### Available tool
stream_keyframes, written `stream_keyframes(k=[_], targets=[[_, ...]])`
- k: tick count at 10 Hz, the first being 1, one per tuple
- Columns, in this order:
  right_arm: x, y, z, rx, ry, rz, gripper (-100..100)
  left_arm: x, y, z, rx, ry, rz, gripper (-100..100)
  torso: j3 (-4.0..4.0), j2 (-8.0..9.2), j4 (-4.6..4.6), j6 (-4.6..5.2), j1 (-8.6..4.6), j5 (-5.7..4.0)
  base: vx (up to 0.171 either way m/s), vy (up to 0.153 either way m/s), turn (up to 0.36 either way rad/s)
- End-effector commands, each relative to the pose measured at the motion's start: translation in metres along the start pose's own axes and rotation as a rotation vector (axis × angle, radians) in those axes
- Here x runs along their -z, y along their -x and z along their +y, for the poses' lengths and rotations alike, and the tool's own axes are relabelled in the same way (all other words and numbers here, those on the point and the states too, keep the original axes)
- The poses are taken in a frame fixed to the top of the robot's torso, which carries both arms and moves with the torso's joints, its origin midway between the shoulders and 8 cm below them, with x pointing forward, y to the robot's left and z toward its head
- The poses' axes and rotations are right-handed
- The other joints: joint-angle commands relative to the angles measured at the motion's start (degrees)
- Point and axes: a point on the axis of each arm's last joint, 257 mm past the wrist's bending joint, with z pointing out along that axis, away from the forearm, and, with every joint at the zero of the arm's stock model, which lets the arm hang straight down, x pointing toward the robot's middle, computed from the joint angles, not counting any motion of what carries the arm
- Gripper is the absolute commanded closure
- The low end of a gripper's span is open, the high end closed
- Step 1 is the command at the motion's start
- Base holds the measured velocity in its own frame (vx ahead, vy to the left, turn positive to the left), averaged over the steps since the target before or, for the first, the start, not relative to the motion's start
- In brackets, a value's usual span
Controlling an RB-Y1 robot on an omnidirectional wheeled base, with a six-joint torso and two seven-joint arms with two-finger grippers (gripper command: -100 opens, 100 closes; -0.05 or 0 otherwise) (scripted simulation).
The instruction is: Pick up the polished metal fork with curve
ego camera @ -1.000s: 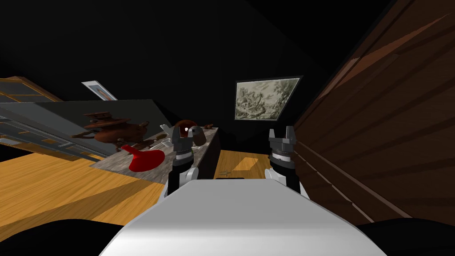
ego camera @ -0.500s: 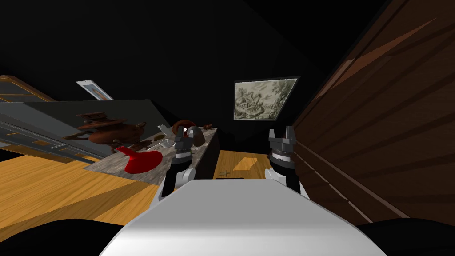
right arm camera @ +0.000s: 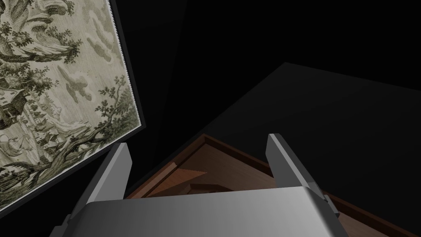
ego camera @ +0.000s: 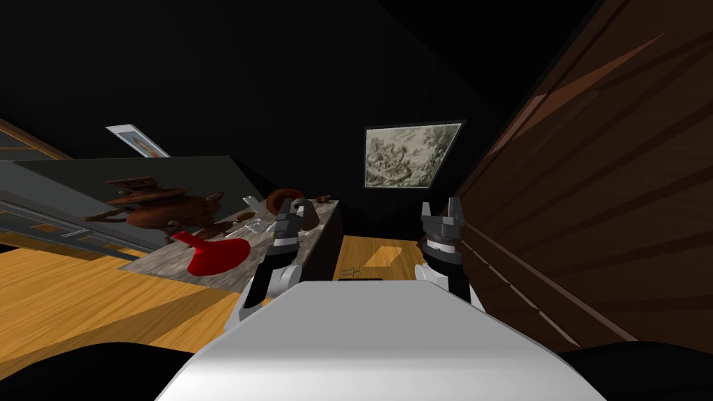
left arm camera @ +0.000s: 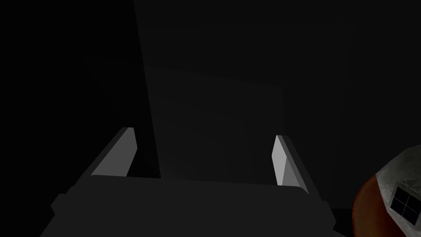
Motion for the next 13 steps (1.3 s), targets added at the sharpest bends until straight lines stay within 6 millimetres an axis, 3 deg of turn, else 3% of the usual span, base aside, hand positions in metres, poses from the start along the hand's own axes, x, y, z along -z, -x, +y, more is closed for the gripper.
stream_keyframes(k=[1, 13], targets=[[0.0, 0.0, 0.0, 0.0, 0.0, 0.0, 0, 0.0, 0.001, 0.012, -0.009, 0.045, 0.008, -100, 0.0, 0.0, 0.0, 0.0, 0.0, 0.0, 0.004, -0.021, -0.015], [0.0, 0.0, 0.0, 0.0, 0.0, 0.0, 0, 0.012, 0.014, 0.072, -0.095, 0.337, 0.07, -100, 0.0, -0.01, 0.0, 0.0, 0.03, 0.01, 0.006, -0.019, -0.029]])
